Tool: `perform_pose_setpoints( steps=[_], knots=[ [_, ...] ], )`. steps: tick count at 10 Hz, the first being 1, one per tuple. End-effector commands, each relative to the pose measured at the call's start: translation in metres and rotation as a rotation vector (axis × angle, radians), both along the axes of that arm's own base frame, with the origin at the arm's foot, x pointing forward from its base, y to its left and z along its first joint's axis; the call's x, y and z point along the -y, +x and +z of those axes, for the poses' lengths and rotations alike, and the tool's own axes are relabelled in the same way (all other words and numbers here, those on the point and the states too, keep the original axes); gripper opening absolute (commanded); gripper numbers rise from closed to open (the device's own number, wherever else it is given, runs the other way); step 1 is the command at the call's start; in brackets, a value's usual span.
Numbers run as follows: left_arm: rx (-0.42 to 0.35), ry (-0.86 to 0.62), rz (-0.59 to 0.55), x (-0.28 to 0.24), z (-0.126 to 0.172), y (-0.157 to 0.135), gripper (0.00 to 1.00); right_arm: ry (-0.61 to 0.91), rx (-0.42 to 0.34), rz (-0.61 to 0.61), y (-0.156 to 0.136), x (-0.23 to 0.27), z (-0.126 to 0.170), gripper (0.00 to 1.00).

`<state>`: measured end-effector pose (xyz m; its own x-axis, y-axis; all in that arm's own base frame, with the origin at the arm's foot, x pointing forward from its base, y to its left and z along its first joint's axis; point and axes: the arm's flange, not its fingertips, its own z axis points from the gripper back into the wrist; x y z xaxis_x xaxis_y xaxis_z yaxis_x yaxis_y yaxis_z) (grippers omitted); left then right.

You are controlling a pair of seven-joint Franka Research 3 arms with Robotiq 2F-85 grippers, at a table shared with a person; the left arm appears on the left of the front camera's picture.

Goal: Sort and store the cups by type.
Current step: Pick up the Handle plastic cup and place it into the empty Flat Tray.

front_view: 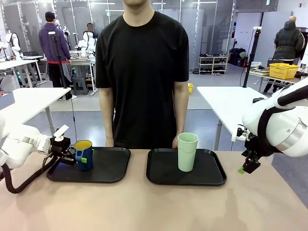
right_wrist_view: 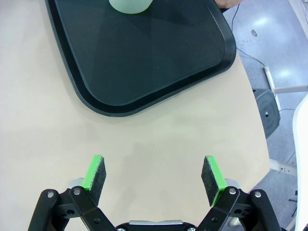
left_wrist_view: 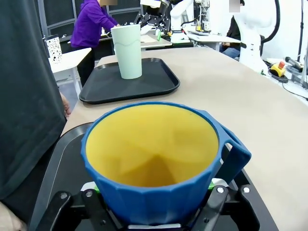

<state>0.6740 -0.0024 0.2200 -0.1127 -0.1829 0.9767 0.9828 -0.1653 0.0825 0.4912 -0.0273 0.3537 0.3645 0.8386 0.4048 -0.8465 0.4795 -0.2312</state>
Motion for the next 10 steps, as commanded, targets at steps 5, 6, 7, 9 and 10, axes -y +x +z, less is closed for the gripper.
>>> perform_pose_setpoints(
  steps=[5, 6, 7, 9, 10],
  knots=[
    [-0.029, 0.016, 0.01, -0.006, -0.01, 0.009, 1.0, 0.017, 0.001, 0.005, 0.003, 0.0, 0.001, 1.0],
    [-0.029, 0.025, 0.022, -0.009, -0.01, 0.008, 1.0, 0.017, 0.001, 0.005, 0.003, 0.0, 0.001, 1.0],
    [-0.029, 0.02, 0.034, -0.012, -0.01, 0.006, 1.0, 0.017, 0.001, 0.005, 0.003, 0.0, 0.001, 1.0],
    [-0.029, 0.015, 0.052, -0.018, -0.009, 0.001, 1.0, 0.017, 0.001, 0.005, 0.003, 0.0, 0.001, 1.0],
    [-0.027, 0.018, 0.066, -0.022, -0.008, -0.002, 1.0, 0.017, 0.001, 0.005, 0.003, 0.0, 0.001, 1.0]
  ],
)
